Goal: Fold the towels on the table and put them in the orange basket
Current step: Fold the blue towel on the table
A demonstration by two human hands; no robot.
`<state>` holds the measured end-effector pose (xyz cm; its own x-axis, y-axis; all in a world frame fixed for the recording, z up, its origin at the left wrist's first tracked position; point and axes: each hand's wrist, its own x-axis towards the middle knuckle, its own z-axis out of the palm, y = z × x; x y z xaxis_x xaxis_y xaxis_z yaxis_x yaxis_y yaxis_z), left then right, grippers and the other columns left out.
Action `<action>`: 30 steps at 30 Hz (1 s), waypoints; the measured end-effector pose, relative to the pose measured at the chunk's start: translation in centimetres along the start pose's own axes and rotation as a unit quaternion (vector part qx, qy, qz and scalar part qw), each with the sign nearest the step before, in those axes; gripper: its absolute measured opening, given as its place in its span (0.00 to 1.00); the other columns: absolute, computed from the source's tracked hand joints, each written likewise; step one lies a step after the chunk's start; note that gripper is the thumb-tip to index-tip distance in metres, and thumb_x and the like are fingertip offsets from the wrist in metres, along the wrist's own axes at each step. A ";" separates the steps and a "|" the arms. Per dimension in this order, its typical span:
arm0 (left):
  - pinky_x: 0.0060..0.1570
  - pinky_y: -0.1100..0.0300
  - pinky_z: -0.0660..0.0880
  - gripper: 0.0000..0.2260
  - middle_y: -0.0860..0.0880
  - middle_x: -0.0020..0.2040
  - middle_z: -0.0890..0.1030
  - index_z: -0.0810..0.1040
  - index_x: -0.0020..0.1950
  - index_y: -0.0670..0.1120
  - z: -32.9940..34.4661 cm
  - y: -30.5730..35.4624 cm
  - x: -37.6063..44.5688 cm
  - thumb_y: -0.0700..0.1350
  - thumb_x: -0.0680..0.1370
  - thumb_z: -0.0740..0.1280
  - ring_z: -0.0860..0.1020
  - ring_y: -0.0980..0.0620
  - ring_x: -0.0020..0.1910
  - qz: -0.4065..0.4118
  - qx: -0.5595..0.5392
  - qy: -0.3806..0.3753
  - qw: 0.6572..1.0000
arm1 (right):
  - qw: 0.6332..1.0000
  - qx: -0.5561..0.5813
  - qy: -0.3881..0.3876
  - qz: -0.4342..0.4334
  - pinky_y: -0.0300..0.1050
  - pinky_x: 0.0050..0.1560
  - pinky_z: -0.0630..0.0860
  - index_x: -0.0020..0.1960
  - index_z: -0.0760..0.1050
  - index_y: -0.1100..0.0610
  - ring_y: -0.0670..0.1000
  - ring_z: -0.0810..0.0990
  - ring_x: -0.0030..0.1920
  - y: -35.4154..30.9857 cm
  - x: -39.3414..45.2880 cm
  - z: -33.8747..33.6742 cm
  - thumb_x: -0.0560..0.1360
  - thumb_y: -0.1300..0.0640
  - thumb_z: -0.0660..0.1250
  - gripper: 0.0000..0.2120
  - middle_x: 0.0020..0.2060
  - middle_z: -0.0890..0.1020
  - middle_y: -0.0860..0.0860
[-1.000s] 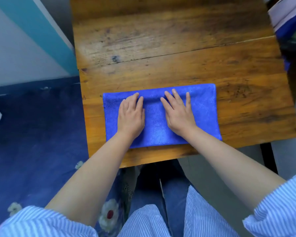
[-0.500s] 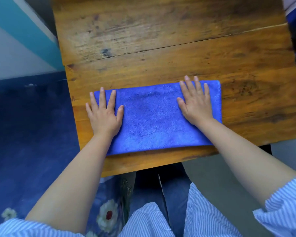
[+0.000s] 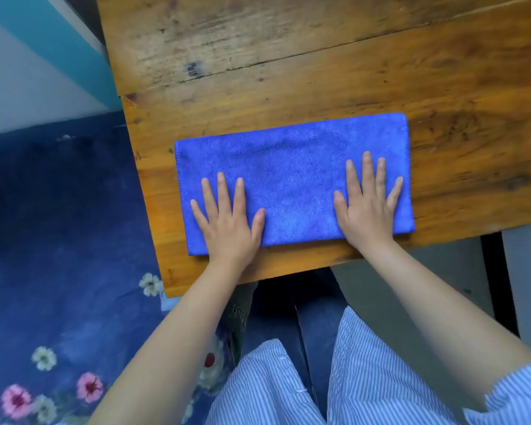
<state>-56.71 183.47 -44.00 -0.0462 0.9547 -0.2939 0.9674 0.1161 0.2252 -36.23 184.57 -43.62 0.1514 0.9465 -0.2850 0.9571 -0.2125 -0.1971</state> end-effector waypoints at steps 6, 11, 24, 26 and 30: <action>0.69 0.35 0.45 0.30 0.42 0.76 0.57 0.62 0.73 0.49 1.2 -1.0 -1.8 0.59 0.74 0.63 0.50 0.36 0.75 -0.012 0.029 -0.030 0.999 | 0.999 -0.026 -0.003 -0.019 0.60 0.72 0.46 0.72 0.60 0.54 0.61 0.53 0.74 2.1 -1.6 0.2 0.74 0.45 0.45 0.29 0.73 0.59 0.56; 0.70 0.38 0.42 0.31 0.43 0.77 0.51 0.57 0.75 0.49 0.9 -0.7 -1.7 0.60 0.76 0.59 0.47 0.41 0.76 -0.016 0.035 -0.046 0.998 | 1.000 0.014 0.015 0.020 0.62 0.71 0.42 0.72 0.61 0.58 0.59 0.52 0.75 2.6 -2.0 -0.2 0.76 0.50 0.54 0.25 0.74 0.57 0.57; 0.70 0.52 0.53 0.25 0.43 0.74 0.60 0.60 0.73 0.42 -0.9 11.4 5.9 0.43 0.76 0.59 0.56 0.47 0.75 0.226 0.056 -0.032 0.972 | 0.945 0.093 -0.034 0.312 0.52 0.61 0.60 0.60 0.68 0.62 0.60 0.72 0.59 3.5 -2.7 -3.2 0.75 0.54 0.65 0.18 0.60 0.72 0.59; 0.69 0.52 0.55 0.27 0.44 0.74 0.60 0.59 0.73 0.42 -1.1 13.8 7.5 0.41 0.74 0.60 0.57 0.47 0.73 0.249 0.072 -0.041 0.965 | 0.936 0.126 -0.056 0.323 0.52 0.60 0.62 0.60 0.67 0.62 0.59 0.73 0.59 3.7 -2.1 -3.4 0.74 0.54 0.65 0.19 0.60 0.72 0.59; 0.66 0.52 0.60 0.28 0.44 0.72 0.63 0.59 0.73 0.42 -1.6 17.6 10.1 0.39 0.73 0.62 0.61 0.44 0.70 0.255 0.059 -0.084 0.961 | 0.926 0.171 -0.081 0.327 0.51 0.58 0.64 0.58 0.68 0.61 0.58 0.74 0.59 3.9 -1.3 -3.7 0.73 0.59 0.66 0.16 0.59 0.75 0.58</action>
<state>-40.55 195.61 -41.53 0.4737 0.8201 -0.3211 0.8751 -0.3975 0.2760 -31.82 183.43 -40.57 0.6046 0.5458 -0.5802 0.5359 -0.8176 -0.2108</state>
